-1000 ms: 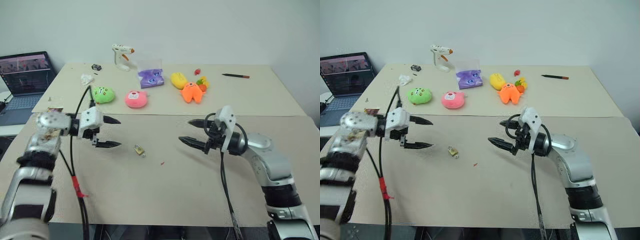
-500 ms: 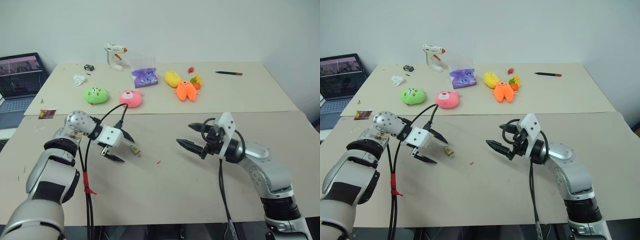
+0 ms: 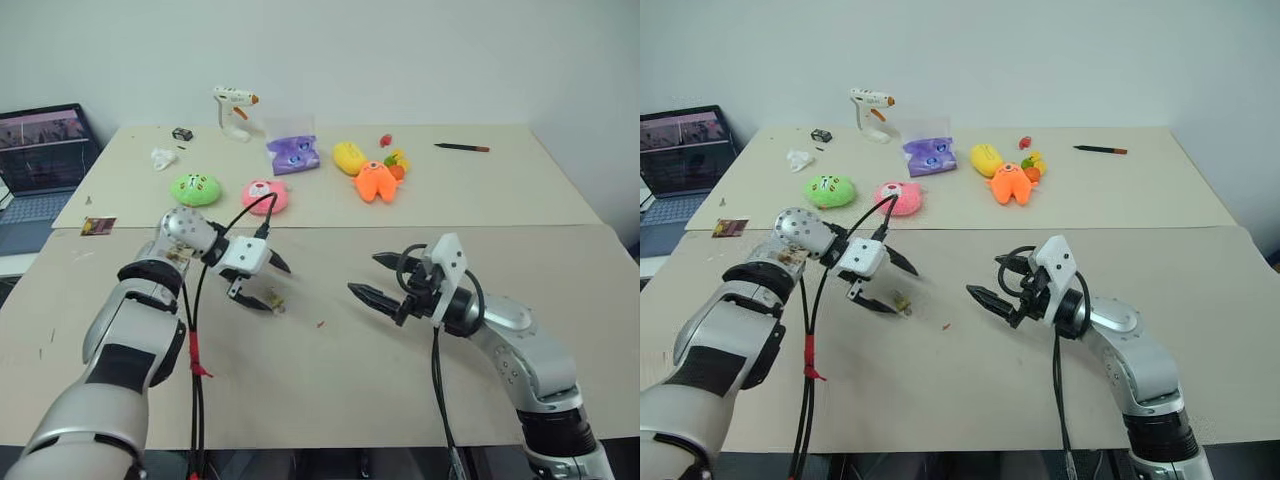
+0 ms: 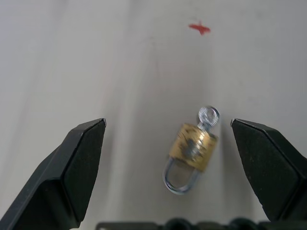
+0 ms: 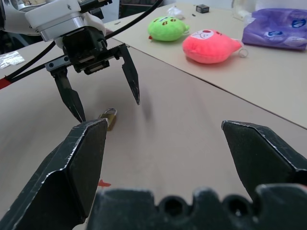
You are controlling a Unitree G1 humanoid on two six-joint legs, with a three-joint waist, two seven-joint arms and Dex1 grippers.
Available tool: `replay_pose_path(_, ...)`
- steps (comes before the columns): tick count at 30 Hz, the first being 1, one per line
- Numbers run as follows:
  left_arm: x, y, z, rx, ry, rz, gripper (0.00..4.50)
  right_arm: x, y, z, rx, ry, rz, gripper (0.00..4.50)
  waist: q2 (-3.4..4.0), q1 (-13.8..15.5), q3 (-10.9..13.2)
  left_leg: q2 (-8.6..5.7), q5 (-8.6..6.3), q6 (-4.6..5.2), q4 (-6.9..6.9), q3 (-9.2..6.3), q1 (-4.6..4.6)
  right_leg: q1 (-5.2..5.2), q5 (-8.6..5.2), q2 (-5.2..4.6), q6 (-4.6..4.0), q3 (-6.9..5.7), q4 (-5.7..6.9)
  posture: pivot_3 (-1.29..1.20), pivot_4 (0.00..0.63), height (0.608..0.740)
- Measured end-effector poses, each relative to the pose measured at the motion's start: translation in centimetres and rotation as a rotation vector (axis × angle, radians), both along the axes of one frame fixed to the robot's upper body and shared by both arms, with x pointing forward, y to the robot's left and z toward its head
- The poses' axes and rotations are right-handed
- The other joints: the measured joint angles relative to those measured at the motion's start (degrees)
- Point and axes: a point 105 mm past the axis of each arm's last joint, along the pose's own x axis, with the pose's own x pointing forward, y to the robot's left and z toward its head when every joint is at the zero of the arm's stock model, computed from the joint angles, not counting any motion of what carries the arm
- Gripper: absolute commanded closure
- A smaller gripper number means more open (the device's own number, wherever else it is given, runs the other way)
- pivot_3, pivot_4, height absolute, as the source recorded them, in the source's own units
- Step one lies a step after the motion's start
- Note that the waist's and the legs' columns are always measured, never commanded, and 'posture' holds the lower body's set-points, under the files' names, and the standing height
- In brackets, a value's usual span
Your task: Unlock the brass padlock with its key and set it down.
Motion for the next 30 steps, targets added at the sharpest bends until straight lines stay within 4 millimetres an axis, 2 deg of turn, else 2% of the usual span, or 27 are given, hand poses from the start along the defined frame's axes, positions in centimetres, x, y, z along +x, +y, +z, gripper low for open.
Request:
replay_pose_path(3, -0.1, -0.7, -0.3, 0.007, 0.016, -0.012, 0.04, -0.5, -0.6, 0.0, -0.002, 0.001, -0.035, 0.00, 0.00, 0.0, 0.0, 0.01, 0.00, 0.00, -0.01, 0.02, 0.03, 0.00, 0.00, 0.00, 0.00, 0.02, 0.04, 0.00, 0.150, 0.740)
replay_pose_path(8, -0.3, -0.7, -1.1, 0.052, 0.034, -0.024, 0.04, -1.4, -0.6, 0.0, -0.003, 0.011, -0.050, 0.00, -0.02, 0.1, 0.0, 0.00, 0.00, 0.00, 0.03, 0.04, 0.01, 0.01, 0.00, 0.01, 0.00, 0.03, 0.04, 0.00, 0.150, 0.740)
replay_pose_path(20, 1.1, -0.3, -1.5, 0.132, -0.041, 0.067, 0.04, -1.5, -1.3, 0.0, -0.008, 0.019, -0.083, 0.00, -0.03, 0.3, 0.0, -0.01, 0.00, 0.01, 0.07, 0.04, 0.27, 0.29, 0.00, 0.03, 0.02, 0.02, 0.08, 0.00, 0.150, 0.740)
replay_pose_path(23, 1.2, -0.3, -1.6, 0.138, -0.038, 0.077, 0.04, -1.5, -1.4, 0.0, -0.017, 0.022, -0.087, 0.00, -0.03, 0.4, 0.0, -0.01, -0.24, 0.41, 0.07, 0.04, 0.55, 0.62, -0.02, 0.05, 0.04, 0.01, 0.07, 0.00, 0.150, 0.740)
replay_pose_path(26, 1.1, -0.2, -1.8, 0.152, -0.023, 0.075, 0.69, -1.7, -1.6, -0.3, -0.026, 0.030, -0.089, 0.00, -0.04, 0.4, 0.0, -0.01, -0.31, 0.52, 0.05, 0.03, 0.88, 0.94, -0.05, 0.09, 0.09, -0.02, 0.03, 0.00, 0.150, 0.740)
replay_pose_path(30, 0.7, 0.0, -2.3, 0.181, 0.034, 0.067, 2.11, -1.8, -1.6, -0.1, -0.028, 0.026, -0.087, 0.00, -0.04, 0.3, 0.0, -0.01, -0.33, 0.56, 0.05, 0.03, 1.00, 1.05, -0.07, 0.10, 0.12, -0.02, 0.03, 0.00, 0.150, 0.740)
